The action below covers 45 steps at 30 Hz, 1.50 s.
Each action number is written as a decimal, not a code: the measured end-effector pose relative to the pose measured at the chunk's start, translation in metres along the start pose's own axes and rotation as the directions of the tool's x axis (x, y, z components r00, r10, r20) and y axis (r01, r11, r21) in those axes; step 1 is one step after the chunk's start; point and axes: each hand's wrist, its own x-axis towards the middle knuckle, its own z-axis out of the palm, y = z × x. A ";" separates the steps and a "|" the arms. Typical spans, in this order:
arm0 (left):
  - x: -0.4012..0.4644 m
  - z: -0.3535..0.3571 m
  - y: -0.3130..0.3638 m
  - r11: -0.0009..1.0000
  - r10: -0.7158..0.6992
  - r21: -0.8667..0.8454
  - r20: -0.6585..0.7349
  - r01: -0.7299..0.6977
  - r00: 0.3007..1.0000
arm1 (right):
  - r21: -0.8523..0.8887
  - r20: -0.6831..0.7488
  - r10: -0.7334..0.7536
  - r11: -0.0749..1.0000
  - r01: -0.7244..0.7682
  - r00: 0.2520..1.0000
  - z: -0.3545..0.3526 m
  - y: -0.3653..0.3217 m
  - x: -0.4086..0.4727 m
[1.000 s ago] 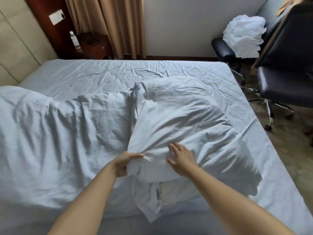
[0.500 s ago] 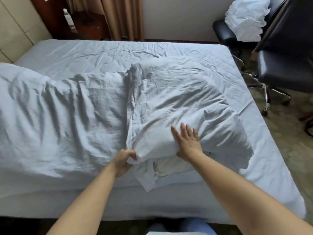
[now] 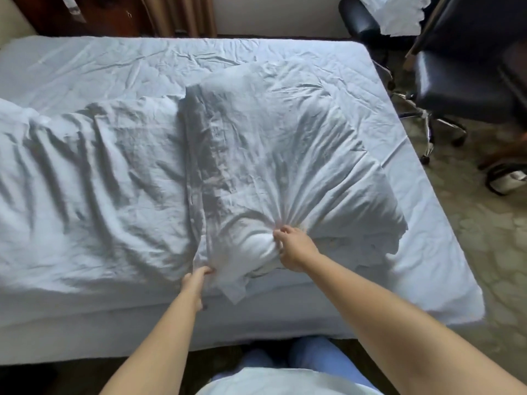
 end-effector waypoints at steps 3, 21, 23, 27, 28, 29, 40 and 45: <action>-0.012 0.025 0.009 0.925 -0.089 -0.349 0.188 0.151 0.978 | 0.401 -0.361 0.277 0.908 -0.120 0.890 0.009 -0.010 -0.005; -0.008 0.000 0.117 0.946 0.323 -0.147 0.324 -0.290 0.889 | 0.764 0.437 0.292 -0.619 -0.180 0.850 0.006 -0.050 0.045; 0.010 -0.006 0.093 0.978 0.203 -0.002 0.248 -0.209 0.947 | 0.807 0.561 0.341 -0.429 -0.406 0.754 0.034 -0.046 0.045; 0.033 -0.010 0.037 0.994 -0.085 0.072 0.035 0.082 0.996 | 0.712 0.691 0.376 -0.204 -0.672 0.617 0.066 -0.043 0.035; 0.030 -0.007 0.033 0.992 -0.107 0.071 -0.003 0.107 0.994 | 0.716 0.687 0.378 -0.209 -0.666 0.620 0.065 -0.042 0.034; 0.029 -0.004 0.032 0.989 -0.123 0.084 -0.040 0.126 0.992 | 0.737 0.666 0.392 -0.211 -0.643 0.635 0.063 -0.039 0.037; -0.008 0.034 0.086 0.975 0.154 -0.130 -0.198 -0.182 0.968 | 0.864 0.437 0.574 -0.483 -0.145 0.692 -0.020 -0.038 0.048; 0.016 0.045 0.089 0.928 0.364 -0.044 -0.090 -0.369 0.927 | 0.938 0.343 0.645 -0.267 -0.220 0.683 -0.061 -0.052 0.041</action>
